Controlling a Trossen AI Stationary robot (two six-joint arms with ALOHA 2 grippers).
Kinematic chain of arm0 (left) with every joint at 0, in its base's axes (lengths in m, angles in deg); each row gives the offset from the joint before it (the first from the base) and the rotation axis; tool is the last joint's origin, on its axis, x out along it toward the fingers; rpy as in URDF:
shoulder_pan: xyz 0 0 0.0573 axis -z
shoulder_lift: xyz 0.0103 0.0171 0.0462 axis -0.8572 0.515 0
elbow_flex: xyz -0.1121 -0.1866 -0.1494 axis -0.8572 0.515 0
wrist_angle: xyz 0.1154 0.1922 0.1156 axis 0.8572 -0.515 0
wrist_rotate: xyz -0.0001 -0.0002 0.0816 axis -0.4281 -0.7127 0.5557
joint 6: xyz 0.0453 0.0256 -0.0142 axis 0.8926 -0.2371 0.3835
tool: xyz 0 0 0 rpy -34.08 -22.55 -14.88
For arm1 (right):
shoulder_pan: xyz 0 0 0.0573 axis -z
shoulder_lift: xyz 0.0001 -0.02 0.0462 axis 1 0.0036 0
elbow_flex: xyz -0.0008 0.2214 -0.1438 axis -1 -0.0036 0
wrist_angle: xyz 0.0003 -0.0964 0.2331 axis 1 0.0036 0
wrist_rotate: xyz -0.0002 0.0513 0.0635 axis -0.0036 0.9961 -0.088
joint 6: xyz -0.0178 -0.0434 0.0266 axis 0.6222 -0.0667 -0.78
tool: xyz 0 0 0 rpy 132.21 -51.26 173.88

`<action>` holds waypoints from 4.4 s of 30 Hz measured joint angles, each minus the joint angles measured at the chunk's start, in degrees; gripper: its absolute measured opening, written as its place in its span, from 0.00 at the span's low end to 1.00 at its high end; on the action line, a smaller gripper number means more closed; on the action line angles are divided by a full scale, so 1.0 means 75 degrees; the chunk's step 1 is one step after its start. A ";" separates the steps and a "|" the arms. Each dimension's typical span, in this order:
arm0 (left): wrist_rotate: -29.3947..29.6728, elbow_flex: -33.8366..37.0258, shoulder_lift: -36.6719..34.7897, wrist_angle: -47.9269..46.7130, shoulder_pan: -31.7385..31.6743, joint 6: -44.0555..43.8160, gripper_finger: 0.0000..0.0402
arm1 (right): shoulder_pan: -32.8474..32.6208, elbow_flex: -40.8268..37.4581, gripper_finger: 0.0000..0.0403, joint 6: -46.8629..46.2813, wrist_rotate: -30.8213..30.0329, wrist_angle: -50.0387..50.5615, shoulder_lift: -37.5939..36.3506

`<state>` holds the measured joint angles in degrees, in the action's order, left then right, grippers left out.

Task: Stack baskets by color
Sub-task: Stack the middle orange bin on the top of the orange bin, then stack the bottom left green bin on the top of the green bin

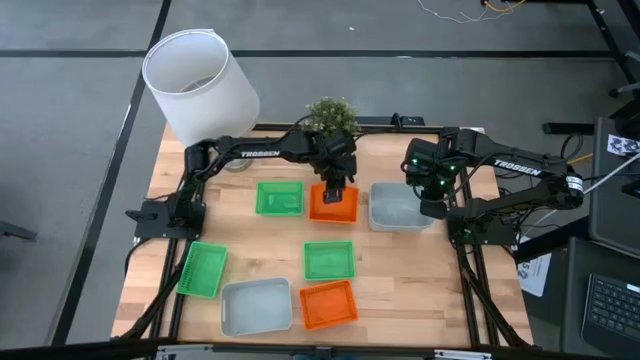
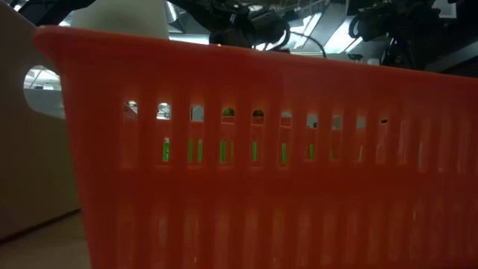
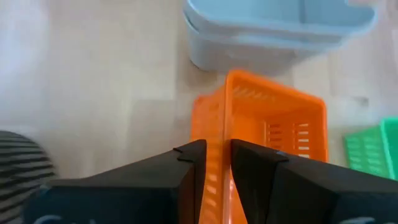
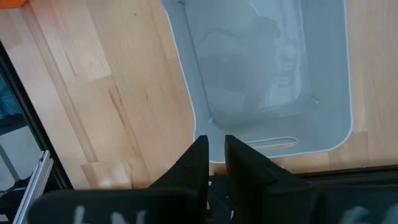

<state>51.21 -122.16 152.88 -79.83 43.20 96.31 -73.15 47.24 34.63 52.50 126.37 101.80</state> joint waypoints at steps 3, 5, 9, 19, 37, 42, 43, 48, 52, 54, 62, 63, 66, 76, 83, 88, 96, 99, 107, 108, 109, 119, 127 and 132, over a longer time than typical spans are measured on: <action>0.0391 -0.0341 -0.0003 -0.0248 -0.0003 0.0031 0.16 | 0.0001 0.0000 0.13 -0.0002 0.0000 -0.0003 0.0000; 0.0656 -0.0559 -0.0003 -0.0551 -0.0003 0.0041 0.16 | 0.0000 0.0000 0.13 -0.0002 0.0000 -0.0003 0.0000; 0.1701 -0.0838 -0.0006 -0.0872 0.0099 -0.0003 0.16 | -0.0002 0.0000 0.13 0.0003 0.0000 -0.0006 0.0000; 0.5799 -0.0426 0.0105 -0.0587 0.1237 0.0391 0.11 | -0.0002 0.0000 0.13 0.0437 0.0000 -0.0171 0.0000; 0.6002 0.0570 0.0173 0.0307 0.1075 0.0195 0.11 | 0.0000 0.0000 0.13 0.0172 0.0006 -0.0227 0.0000; 0.5986 0.0570 0.0188 0.0290 0.1075 0.0218 0.11 | 0.0001 0.0000 0.13 0.0172 0.0006 -0.0230 0.0000; 0.6005 0.0559 0.0246 0.0357 0.1075 0.0216 0.11 | 0.0001 0.0000 0.13 0.0172 0.0006 -0.0230 0.0000; 0.6007 0.0552 0.0462 0.0569 0.1075 0.0219 0.11 | 0.0000 0.0000 0.13 0.0172 0.0006 -0.0241 0.0000; 0.5981 0.0575 0.0583 0.0473 0.1078 0.0257 0.11 | 0.0000 0.0000 0.13 0.0172 0.0012 -0.0271 0.0003; 0.6040 0.0565 0.0572 0.0522 0.1078 0.0266 0.11 | -0.0002 0.0003 0.13 0.0172 0.0020 -0.0268 0.0003; 0.6473 0.0091 0.0228 -0.0269 0.1201 0.0583 0.11 | -0.0001 0.0009 0.13 0.0193 0.0020 -0.0294 0.0001; 0.6473 -0.0016 0.0150 -0.0511 0.1238 0.0523 0.11 | -0.0002 0.0009 0.13 0.0194 0.0020 -0.0294 0.0003; 0.6453 -0.0219 -0.0210 -0.1403 0.1380 0.0194 0.11 | 0.0001 0.0009 0.13 0.0196 0.0015 -0.0291 0.0002; 0.5746 -0.0235 -0.1908 -0.4499 0.1697 -0.2032 0.11 | -0.0001 0.0009 0.13 0.0170 0.0006 -0.0315 0.0002; 0.4995 -0.0235 -0.2942 -0.6491 0.2471 -0.4003 0.11 | 0.0001 0.0009 0.13 0.0103 -0.0119 -0.0437 0.0003; 0.4481 0.0021 -0.3396 -0.6872 0.3180 -0.6089 0.11 | -0.0002 0.0009 0.13 -0.0080 -0.0122 -0.0622 0.0000; 0.3097 0.1530 -0.3840 -0.7033 0.4161 -0.9321 0.11 | -0.0002 0.0009 0.13 -0.0238 -0.0122 -0.0677 0.0000; 0.2372 0.2340 -0.3971 -0.7070 0.4658 -1.0170 0.11 | -0.0001 0.0009 0.13 -0.0238 -0.0125 -0.0676 0.0002; 0.1662 0.3088 -0.4016 -0.6953 0.5828 -1.2689 0.08 | -0.0002 0.0009 0.13 -0.0259 -0.0137 -0.0698 0.0000; 0.1663 0.3090 -0.4012 -0.6936 0.5993 -1.2904 0.08 | -0.0002 0.0007 0.13 -0.0259 -0.0137 -0.0719 0.0001; 0.1689 0.3090 -0.4010 -0.6930 0.6148 -1.3132 0.07 | -0.0002 0.0006 0.13 -0.0260 -0.0137 -0.0758 0.0000; 0.3601 0.3090 -0.3992 -0.6938 0.8387 -1.6144 0.06 | -0.0001 0.0006 0.13 -0.1064 -0.0134 -0.0988 0.0001; 0.4480 0.3096 -0.3687 -0.6979 0.9483 -1.7622 0.16 | -0.0001 0.0006 0.13 -0.1072 -0.0131 -0.1058 0.0000; 0.4479 0.3105 -0.3310 -0.6965 0.9272 -1.7649 0.26 | 0.0000 0.0003 0.13 -0.1049 -0.0131 -0.1317 0.0000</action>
<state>84.81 -98.88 128.05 -132.06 112.73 -36.06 -73.15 47.26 26.76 51.52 116.50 101.80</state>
